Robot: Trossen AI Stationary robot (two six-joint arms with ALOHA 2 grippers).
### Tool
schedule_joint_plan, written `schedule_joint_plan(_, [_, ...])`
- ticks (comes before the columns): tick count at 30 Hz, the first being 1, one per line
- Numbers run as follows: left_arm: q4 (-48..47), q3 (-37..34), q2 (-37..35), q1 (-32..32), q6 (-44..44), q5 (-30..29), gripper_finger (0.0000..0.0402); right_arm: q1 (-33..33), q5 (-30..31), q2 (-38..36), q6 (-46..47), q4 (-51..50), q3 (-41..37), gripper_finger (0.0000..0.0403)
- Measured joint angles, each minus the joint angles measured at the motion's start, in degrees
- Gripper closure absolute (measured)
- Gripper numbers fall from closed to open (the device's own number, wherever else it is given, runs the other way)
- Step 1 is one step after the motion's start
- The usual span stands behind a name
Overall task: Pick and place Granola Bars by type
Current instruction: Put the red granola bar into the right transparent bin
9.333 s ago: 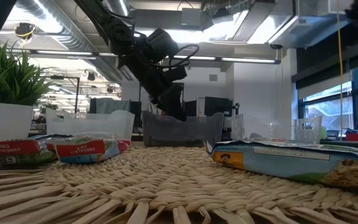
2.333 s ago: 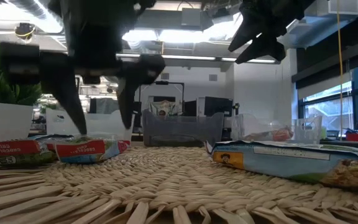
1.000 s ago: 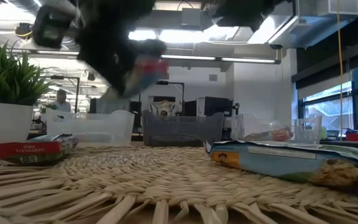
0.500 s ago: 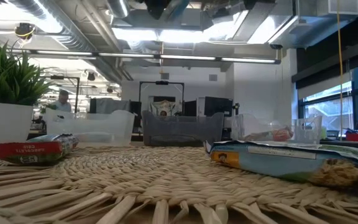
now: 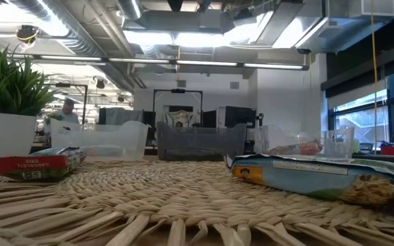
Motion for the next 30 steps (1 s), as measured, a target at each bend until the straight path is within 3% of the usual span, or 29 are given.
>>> schedule_joint_plan(24, [0.1, 0.0, 0.0, 0.0, 0.0, -0.1, 0.0316, -0.1, 0.3, 2.5, 1.9, 3.4, 0.1, 0.0211])
schedule_joint_plan(30, [0.5, 0.0, 0.0, 0.0, 0.0, 0.0, 0.0316, -0.1, 0.3, 4.3, 0.2, 5.8, 0.1, 0.0177])
